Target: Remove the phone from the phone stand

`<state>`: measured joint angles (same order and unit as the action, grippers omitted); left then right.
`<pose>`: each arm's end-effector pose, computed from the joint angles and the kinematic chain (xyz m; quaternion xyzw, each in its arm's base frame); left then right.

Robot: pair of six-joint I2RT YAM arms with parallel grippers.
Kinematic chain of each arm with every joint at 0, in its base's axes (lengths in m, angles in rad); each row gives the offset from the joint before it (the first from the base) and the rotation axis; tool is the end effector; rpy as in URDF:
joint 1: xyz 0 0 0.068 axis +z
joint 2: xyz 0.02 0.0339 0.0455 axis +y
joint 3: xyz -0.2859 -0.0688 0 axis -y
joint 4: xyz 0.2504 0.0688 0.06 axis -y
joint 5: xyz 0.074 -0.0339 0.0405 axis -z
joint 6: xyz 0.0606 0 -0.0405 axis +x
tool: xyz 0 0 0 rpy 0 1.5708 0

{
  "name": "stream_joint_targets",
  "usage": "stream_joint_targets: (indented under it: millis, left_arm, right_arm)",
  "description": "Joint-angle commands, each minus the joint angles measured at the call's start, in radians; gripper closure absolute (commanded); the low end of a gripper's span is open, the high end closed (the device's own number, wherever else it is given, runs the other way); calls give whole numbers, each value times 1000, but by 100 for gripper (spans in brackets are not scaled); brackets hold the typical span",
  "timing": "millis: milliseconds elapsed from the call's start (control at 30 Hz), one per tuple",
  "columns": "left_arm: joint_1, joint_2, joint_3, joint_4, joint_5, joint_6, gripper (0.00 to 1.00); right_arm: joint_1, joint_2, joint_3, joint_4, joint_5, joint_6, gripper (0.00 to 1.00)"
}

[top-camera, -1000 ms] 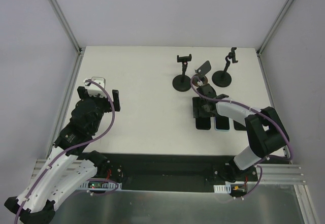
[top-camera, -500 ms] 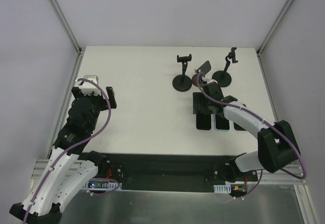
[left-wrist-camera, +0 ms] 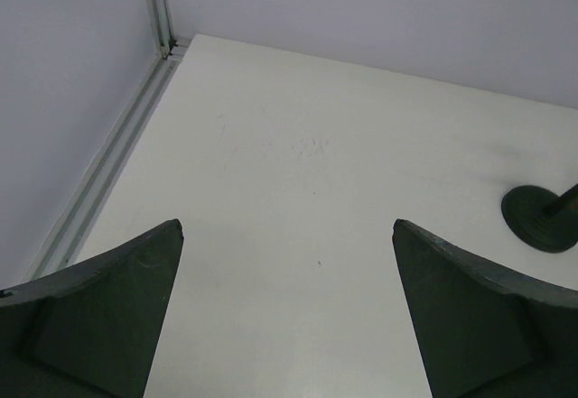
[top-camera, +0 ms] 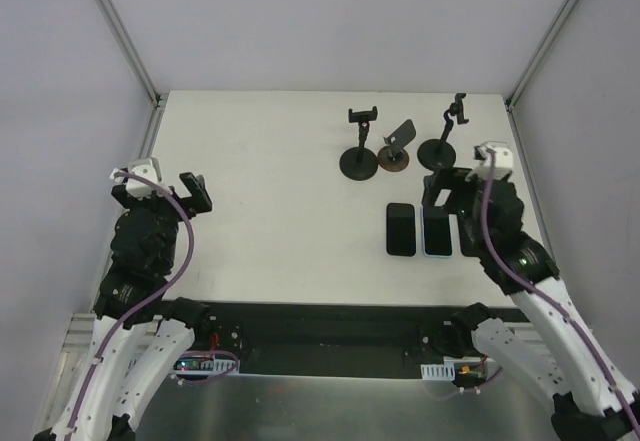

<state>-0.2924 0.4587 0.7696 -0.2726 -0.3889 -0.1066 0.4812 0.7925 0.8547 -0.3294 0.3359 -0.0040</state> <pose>0.1155 -0.0108 0.3788 -0.0755 0.6904 -0.0088 0.7195 0.1795 0.0712 0.3579 -0.0899 0.7852 0.0122 0.6125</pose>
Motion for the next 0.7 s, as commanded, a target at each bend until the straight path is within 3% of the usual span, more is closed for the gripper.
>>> stream_joint_targets:
  millis: [0, 300, 400, 667]
  left_arm:
    - [13, -92, -19, 56, -132, -45, 1]
    - [15, -297, -98, 130, -218, -11, 1]
    - [15, -365, -125, 168, -194, -5, 1]
    - [21, -402, -174, 233, -197, 30, 1]
  right_arm:
    - [-4, -249, -5, 10, 219, -100, 4]
    - [-4, -583, -115, 58, 412, -301, 4]
    - [-4, -653, -204, 101, 439, -301, 4]
    - [-6, -668, -298, 193, 433, -307, 4]
